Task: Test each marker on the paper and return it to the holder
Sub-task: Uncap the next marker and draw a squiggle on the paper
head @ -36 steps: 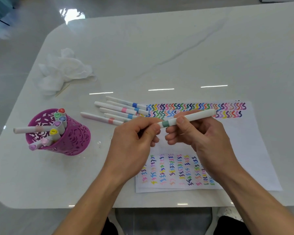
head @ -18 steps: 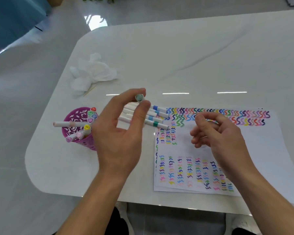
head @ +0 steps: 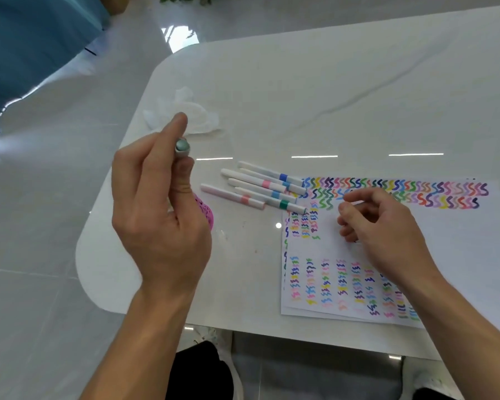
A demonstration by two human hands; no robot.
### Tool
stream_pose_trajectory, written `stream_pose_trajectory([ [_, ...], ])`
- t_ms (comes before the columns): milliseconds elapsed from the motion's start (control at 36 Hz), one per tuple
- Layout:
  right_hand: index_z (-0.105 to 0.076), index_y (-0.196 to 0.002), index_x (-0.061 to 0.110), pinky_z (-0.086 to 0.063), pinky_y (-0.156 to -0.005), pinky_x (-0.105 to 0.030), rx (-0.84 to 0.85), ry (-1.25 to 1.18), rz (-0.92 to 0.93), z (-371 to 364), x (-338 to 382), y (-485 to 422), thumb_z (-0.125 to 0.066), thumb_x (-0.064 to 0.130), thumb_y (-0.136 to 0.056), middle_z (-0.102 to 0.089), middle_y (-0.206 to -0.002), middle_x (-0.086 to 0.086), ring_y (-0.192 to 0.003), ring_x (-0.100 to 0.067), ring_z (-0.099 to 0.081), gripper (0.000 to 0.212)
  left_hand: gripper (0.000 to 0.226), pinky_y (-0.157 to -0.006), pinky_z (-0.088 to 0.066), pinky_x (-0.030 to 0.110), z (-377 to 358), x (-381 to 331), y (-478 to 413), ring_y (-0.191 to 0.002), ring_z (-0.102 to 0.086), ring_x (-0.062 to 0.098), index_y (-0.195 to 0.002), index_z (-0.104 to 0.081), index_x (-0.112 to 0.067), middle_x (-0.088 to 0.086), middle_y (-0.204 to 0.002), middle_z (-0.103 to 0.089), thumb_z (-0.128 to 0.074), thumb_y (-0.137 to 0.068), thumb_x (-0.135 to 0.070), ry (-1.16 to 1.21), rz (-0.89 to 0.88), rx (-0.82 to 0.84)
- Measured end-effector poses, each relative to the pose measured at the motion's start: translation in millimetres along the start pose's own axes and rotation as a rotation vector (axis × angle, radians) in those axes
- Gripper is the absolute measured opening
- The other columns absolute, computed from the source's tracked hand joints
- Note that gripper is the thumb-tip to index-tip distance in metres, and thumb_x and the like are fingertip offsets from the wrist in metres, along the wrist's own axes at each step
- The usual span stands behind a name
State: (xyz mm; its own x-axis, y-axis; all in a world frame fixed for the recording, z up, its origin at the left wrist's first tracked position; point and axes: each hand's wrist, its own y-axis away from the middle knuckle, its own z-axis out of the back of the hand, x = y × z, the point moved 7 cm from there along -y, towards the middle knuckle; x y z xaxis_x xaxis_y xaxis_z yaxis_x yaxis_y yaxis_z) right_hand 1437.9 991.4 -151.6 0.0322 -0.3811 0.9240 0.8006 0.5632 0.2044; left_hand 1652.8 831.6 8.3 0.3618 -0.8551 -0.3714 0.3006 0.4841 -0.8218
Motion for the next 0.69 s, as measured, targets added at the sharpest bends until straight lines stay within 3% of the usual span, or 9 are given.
stream_pose_trajectory([
  [139,-0.065,-0.101,0.030,-0.060,-0.077,-0.040,0.007,0.015,0.009,-1.8,-2.1,-1.7,-0.068,0.029,-0.099,-0.076,-0.081,0.013,-0.066,-0.007,-0.072,0.004,0.029,-0.089,-0.046,0.016,0.7,16.4,3.8,-0.099,-0.057,0.011,-0.131,-0.062,-0.004,0.007,-0.108,-0.062,-0.052,-0.104,-0.006,-0.065,0.113,0.054],
  [361,-0.065,-0.102,0.031,-0.056,-0.070,-0.030,0.003,0.025,0.018,-2.7,-3.9,-3.2,-0.068,0.029,-0.099,-0.075,-0.083,0.017,-0.067,-0.004,-0.072,0.005,0.024,-0.084,-0.046,0.010,-2.4,35.7,6.8,-0.095,-0.064,0.016,-0.118,-0.070,-0.013,0.004,-0.113,-0.064,-0.055,-0.099,-0.010,-0.130,0.240,0.142],
  [500,-0.065,-0.103,0.031,-0.057,-0.071,-0.032,0.004,0.032,0.013,-2.4,-4.2,-2.6,-0.068,0.029,-0.099,-0.076,-0.082,0.015,-0.067,-0.004,-0.072,0.006,0.023,-0.083,-0.054,0.024,-8.2,44.3,11.5,-0.097,-0.064,0.017,-0.113,-0.072,-0.015,-0.001,-0.112,-0.063,-0.058,-0.095,-0.009,-0.186,0.330,0.228],
  [611,-0.065,-0.103,0.032,-0.057,-0.072,-0.032,-0.004,0.039,0.014,-1.2,-3.7,-2.7,-0.068,0.028,-0.099,-0.076,-0.082,0.009,-0.067,-0.004,-0.072,0.006,0.019,-0.080,-0.050,0.018,-10.2,49.4,15.4,-0.093,-0.061,0.009,-0.107,-0.074,-0.019,-0.013,-0.104,-0.059,-0.059,-0.095,-0.015,-0.218,0.394,0.267],
  [694,-0.065,-0.103,0.031,-0.057,-0.071,-0.031,-0.007,0.036,0.013,-1.5,-3.1,-2.6,-0.068,0.028,-0.099,-0.076,-0.082,0.007,-0.067,-0.004,-0.072,0.006,0.021,-0.077,-0.042,0.001,-10.0,53.1,17.4,-0.088,-0.060,0.005,-0.104,-0.076,-0.021,-0.015,-0.100,-0.062,-0.058,-0.096,-0.018,-0.219,0.439,0.277],
])
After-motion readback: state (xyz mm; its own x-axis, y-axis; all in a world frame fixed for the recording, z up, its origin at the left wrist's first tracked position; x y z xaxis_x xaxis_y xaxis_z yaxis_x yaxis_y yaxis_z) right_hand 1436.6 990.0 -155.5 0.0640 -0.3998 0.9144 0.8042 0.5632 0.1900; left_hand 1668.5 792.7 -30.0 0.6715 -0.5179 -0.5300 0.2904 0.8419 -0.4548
